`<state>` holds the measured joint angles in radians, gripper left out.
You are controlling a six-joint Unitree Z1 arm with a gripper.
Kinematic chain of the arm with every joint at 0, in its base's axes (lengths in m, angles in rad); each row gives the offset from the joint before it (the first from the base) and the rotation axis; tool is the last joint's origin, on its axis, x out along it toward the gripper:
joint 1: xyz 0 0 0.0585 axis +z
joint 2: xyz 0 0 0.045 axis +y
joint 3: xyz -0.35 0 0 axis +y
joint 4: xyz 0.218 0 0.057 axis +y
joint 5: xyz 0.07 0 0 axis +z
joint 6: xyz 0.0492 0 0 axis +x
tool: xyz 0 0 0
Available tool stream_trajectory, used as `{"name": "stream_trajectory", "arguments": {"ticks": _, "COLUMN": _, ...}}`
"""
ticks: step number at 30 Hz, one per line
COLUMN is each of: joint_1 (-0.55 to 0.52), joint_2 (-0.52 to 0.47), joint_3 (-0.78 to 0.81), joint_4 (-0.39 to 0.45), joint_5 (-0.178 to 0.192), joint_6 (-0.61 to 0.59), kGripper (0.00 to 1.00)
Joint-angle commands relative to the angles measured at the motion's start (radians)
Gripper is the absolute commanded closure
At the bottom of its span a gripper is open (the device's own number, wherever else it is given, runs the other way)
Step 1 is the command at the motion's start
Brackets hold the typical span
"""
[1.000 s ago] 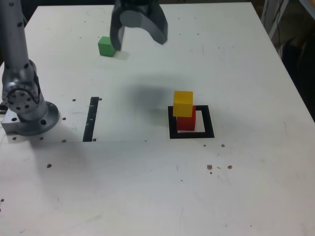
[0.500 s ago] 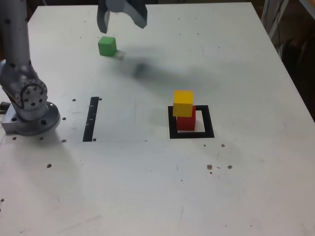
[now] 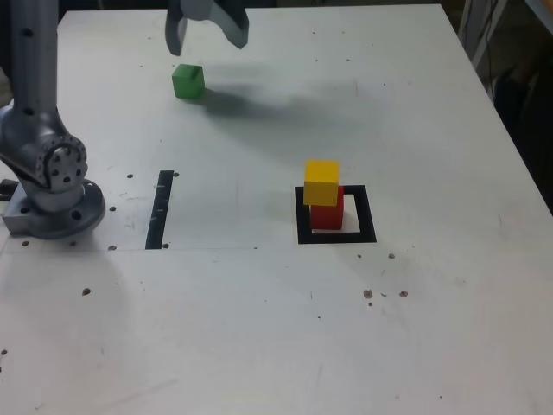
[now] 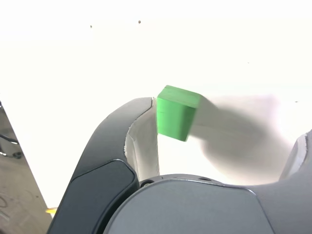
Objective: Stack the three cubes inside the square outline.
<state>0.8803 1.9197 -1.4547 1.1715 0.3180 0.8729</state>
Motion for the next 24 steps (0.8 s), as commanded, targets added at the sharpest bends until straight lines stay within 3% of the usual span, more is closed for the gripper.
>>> {"name": "stream_trajectory", "arguments": {"ticks": 1, "joint_1": 0.016, "joint_2": -0.013, "joint_3": -0.003, "joint_4": 0.021, "joint_5": -0.001, "joint_6": 0.030, "kGripper": 0.01}}
{"name": "stream_trajectory", "arguments": {"ticks": 7, "joint_1": 0.041, "joint_2": -0.011, "joint_3": 0.032, "joint_4": 0.028, "joint_5": -0.017, "joint_6": 0.087, "kGripper": 0.01}}
{"name": "stream_trajectory", "arguments": {"ticks": 17, "joint_1": 0.058, "joint_2": 0.029, "joint_3": 0.102, "joint_4": -0.053, "joint_5": -0.011, "joint_6": 0.101, "kGripper": 0.01}}
{"name": "stream_trajectory", "arguments": {"ticks": 24, "joint_1": 0.061, "joint_2": 0.086, "joint_3": 0.116, "joint_4": -0.102, "joint_5": -0.012, "joint_6": 0.160, "kGripper": 0.07}}
